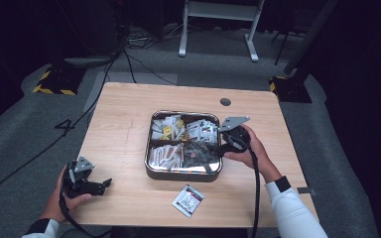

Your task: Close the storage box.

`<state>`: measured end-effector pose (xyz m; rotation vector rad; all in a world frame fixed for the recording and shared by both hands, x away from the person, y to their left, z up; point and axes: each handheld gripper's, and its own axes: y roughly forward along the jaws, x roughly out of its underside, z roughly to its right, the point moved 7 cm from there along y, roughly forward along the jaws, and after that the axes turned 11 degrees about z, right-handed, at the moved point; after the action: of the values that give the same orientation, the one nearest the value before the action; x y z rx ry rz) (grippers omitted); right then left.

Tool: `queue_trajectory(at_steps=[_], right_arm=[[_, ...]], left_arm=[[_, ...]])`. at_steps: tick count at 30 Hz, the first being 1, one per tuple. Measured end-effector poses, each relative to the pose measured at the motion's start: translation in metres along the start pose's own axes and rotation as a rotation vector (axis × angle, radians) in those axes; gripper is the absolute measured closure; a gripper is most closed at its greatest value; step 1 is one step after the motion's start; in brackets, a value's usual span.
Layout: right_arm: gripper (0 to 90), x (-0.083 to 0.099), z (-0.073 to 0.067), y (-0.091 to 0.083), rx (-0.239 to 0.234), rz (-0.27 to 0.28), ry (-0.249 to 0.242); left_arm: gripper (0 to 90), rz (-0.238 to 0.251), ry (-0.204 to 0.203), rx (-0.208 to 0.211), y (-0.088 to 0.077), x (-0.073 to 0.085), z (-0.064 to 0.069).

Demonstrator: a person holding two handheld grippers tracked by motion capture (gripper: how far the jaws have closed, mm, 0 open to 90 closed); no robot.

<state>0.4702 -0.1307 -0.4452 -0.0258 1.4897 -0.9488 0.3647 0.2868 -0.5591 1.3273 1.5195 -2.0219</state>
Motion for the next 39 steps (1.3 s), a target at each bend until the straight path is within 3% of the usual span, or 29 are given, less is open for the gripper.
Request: queue_trajectory(at_steps=[18, 39], right_arm=[[23.8, 0.026, 0.017, -0.026, 0.078, -0.025, -0.008], [22.8, 0.062, 0.023, -0.055, 0.128, -0.046, 0.013]], left_arm=[[0.5, 0.0, -0.003, 0.0, 0.0, 0.0, 0.0], [0.5, 0.001, -0.001, 0.0, 0.0, 0.0, 0.0]])
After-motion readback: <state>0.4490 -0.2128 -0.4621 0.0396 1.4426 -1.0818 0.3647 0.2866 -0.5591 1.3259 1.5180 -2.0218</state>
